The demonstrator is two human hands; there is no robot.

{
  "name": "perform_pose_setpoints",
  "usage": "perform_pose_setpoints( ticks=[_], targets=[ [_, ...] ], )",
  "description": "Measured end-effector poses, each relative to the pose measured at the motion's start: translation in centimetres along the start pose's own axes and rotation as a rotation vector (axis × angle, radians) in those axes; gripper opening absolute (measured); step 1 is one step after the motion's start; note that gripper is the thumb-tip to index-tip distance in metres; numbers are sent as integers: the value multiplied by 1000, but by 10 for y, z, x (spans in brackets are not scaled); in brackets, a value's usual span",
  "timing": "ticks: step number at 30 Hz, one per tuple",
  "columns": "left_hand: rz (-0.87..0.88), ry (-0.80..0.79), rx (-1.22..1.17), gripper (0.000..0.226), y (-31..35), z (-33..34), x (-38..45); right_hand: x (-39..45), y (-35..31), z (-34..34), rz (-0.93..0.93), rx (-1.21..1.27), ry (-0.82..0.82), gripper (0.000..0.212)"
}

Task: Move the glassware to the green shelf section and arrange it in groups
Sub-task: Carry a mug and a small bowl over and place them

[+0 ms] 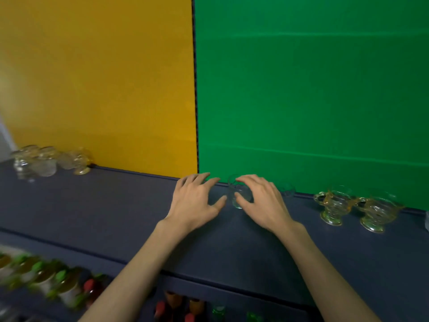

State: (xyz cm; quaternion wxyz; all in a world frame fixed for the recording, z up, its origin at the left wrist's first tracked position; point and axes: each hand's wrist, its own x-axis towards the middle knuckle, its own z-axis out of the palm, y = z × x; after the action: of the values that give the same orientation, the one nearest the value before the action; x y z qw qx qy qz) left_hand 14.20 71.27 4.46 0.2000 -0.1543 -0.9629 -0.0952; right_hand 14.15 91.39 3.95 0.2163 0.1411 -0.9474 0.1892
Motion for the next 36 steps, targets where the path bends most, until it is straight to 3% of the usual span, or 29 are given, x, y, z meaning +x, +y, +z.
perform_pose_setpoints(
  ticks=[12,28,36],
  targets=[
    [-223,-27,122,61,-127,-56,-75,38,-142,60,-196,146,-83,40],
    [-357,-81,200,69,-388,-136,-163,84,-390,178,-210,120,-78,40],
    [-406,-99,164,70,-488,-144,-186,106,-479,244,-196,78,-124,42]
  ],
)
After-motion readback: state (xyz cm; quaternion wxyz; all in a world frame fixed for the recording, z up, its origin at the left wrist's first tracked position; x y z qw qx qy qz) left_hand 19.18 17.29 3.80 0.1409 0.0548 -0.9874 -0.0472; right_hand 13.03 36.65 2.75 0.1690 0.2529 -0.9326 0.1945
